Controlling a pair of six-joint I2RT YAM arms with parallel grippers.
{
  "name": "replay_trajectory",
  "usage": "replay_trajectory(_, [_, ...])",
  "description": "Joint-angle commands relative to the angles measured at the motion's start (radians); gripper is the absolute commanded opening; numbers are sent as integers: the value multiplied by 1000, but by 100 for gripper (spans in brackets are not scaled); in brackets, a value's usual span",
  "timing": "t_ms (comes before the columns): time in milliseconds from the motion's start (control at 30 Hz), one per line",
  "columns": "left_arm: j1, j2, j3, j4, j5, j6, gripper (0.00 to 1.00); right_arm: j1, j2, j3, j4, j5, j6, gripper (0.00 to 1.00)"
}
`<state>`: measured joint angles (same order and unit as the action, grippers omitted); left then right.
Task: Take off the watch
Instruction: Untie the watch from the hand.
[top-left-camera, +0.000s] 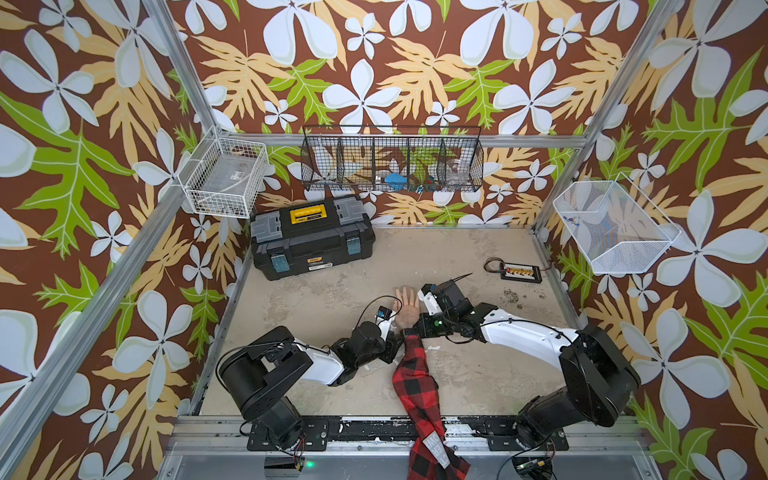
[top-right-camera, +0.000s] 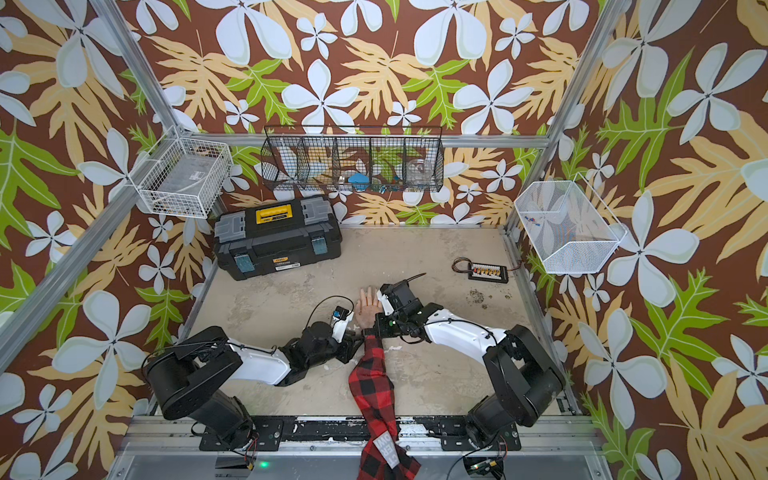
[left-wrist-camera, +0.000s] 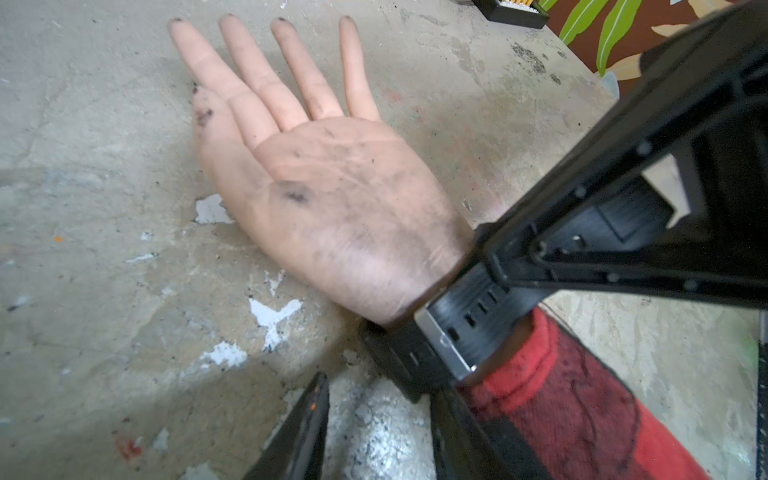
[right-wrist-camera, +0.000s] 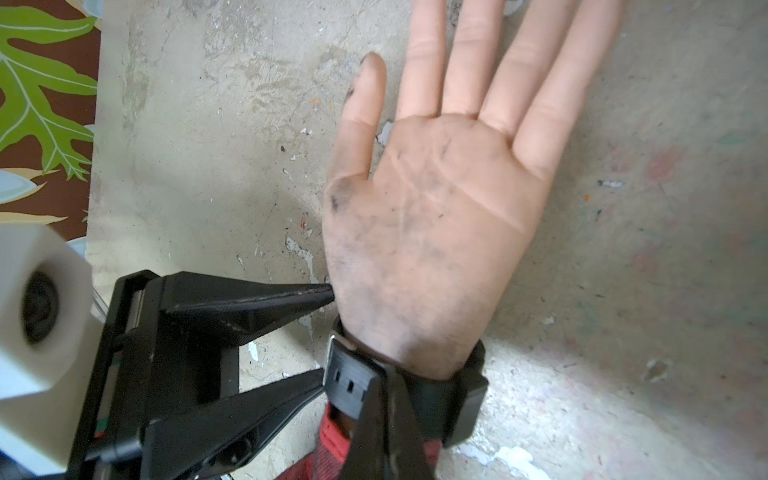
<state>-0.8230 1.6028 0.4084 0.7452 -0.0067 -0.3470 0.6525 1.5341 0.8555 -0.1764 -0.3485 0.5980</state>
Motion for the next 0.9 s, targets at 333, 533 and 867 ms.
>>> replay_trajectory(333, [-5, 17, 21, 194, -111, 59, 36, 5, -6, -7, -53, -76, -2, 0])
replay_trajectory(533, [-49, 76, 22, 265, -167, 148, 39, 7, 12, 0, -42, -85, -1, 0])
replay_trajectory(867, [-83, 178, -34, 524, -269, 252, 39, 6, 37, 8, -47, -90, -11, 0])
